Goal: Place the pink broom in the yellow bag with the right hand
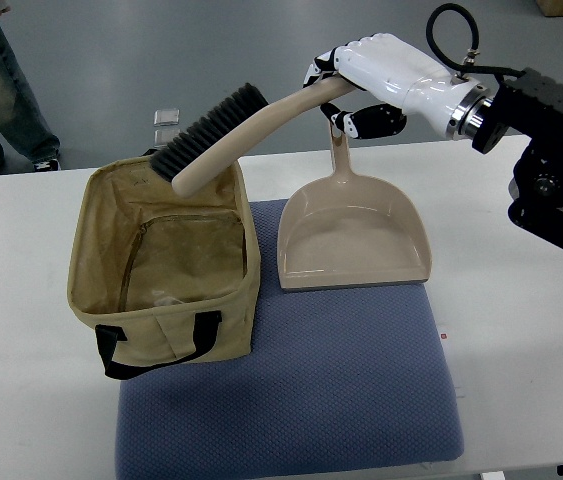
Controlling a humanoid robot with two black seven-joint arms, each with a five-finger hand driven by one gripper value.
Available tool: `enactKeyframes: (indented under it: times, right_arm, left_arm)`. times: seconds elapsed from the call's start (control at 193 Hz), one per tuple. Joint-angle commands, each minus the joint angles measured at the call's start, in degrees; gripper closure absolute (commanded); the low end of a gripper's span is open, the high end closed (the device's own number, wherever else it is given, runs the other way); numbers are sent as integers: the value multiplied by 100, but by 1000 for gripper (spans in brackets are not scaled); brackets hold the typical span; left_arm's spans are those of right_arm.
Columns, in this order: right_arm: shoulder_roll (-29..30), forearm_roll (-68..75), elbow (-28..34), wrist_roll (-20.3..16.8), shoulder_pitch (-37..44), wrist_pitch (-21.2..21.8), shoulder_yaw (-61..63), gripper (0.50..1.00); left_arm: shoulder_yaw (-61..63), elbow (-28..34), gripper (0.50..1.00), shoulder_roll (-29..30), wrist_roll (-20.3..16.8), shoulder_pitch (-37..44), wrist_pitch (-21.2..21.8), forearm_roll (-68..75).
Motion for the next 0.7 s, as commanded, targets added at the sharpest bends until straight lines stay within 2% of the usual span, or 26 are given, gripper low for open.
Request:
enactKeyframes:
  times: [0.0,0.052,0.109,0.186,0.414,0.517,0.693]
  right_arm:
    - [248,-18,-16,0,-17,1,-20,750]
    - [309,-9,-25,9,-26,1,-20,718]
    - [344,-9,-25,18,-44,-8,-11,620]
    - [345,9,-77,27,-70,-8,-11,579]
    - [309,70,-113,36,-123,-87,95,576]
    - [230,149,-121,44,-211,-307,139,579]
    - [221,702,-148,18,-878,-482,868,579]
  left_arm:
    - [0,0,500,0,0,0,0,3]
    - [0,0,500,0,0,0,0,3]
    - [0,0,500,0,0,0,0,3]
    - [0,0,500,0,0,0,0,3]
    - [0,0,500,0,0,0,0,3]
    - [0,0,500,0,0,0,0,3]
    - [0,0,500,0,0,0,0,-6]
